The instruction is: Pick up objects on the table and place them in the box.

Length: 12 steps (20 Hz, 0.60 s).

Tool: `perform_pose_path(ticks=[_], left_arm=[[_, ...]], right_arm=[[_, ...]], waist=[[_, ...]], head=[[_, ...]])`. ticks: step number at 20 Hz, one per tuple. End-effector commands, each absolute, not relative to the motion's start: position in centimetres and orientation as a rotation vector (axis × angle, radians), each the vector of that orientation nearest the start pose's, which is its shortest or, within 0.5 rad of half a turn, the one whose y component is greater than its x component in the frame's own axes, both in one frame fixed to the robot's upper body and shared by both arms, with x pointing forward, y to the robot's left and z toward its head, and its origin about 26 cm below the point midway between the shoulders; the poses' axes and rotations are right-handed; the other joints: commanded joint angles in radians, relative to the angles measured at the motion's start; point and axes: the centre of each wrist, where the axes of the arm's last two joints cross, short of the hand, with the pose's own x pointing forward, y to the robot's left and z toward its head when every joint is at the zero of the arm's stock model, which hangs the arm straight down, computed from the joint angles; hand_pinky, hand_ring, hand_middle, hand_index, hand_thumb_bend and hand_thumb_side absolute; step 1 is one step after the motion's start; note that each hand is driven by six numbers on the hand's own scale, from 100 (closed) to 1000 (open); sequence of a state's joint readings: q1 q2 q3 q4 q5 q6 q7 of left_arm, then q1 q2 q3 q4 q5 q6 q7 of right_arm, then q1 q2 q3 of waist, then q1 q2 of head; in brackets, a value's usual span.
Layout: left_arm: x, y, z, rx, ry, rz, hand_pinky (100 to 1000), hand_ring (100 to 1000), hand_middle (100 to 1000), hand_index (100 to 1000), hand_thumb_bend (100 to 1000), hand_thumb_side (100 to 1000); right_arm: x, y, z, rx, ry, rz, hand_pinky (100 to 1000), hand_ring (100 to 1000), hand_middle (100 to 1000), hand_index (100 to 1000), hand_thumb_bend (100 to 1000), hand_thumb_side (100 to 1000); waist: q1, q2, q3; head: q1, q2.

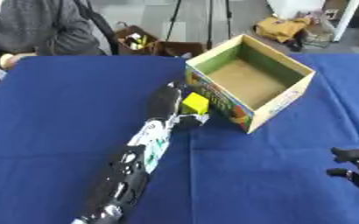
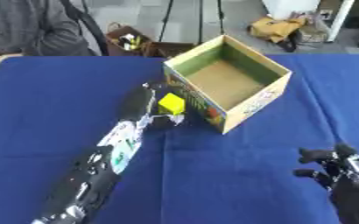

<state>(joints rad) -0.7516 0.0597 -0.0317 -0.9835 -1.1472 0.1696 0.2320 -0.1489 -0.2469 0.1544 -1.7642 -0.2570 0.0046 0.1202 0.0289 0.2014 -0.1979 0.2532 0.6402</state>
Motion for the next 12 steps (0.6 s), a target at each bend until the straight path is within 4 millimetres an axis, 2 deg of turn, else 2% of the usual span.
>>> perform_pose_path(ticks=[1, 12], left_arm=[[44.99, 16.47, 9.29, 1.16, -1.591, -0.854, 703, 727, 578, 790, 672, 595], [44.84, 16.17, 8.45, 1.136, -1.57, -0.875, 619, 628, 482, 739, 631, 602]], right_arm=[[30.26, -23.63, 8.83, 0.304, -1.852, 0.314, 655, 897, 574, 660, 100, 973], [30.25, -23.62, 8.76, 0.303, -1.85, 0.315, 655, 898, 574, 660, 100, 974]], waist=[[-0.004, -0.013, -0.003], [-0.003, -0.01, -0.009]], head=[[-0.002, -0.004], [-0.005, 0.0]])
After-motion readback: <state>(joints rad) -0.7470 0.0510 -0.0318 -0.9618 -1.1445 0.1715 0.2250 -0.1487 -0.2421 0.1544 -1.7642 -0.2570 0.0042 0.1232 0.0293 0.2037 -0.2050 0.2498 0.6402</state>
